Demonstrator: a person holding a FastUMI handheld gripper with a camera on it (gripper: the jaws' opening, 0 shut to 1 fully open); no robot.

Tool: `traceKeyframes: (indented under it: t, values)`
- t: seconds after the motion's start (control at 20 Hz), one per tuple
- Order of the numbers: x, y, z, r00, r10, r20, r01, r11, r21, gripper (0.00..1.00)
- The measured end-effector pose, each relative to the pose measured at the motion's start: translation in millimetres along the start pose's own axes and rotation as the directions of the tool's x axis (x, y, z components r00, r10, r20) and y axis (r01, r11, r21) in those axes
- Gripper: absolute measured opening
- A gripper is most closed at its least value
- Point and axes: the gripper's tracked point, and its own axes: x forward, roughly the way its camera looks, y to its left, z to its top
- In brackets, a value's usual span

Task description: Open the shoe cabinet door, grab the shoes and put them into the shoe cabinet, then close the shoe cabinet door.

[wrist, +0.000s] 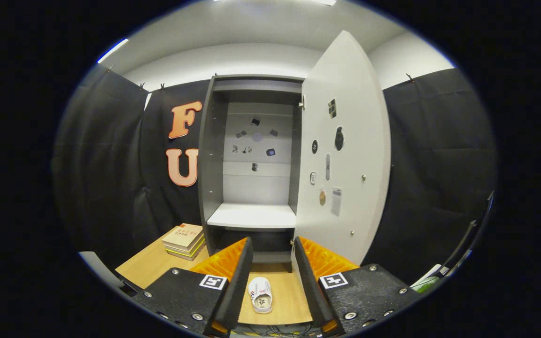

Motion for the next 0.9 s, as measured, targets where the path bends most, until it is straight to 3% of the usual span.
traceKeyframes:
  t: [0.35, 0.9]
  values:
    - [-9, 18, -33, 0.991, 0.048, -0.126, -0.046, 0.999, 0.02, 0.68]
    - [-33, 32, -92, 0.925, 0.096, -0.369, -0.074, 0.995, 0.073, 0.69]
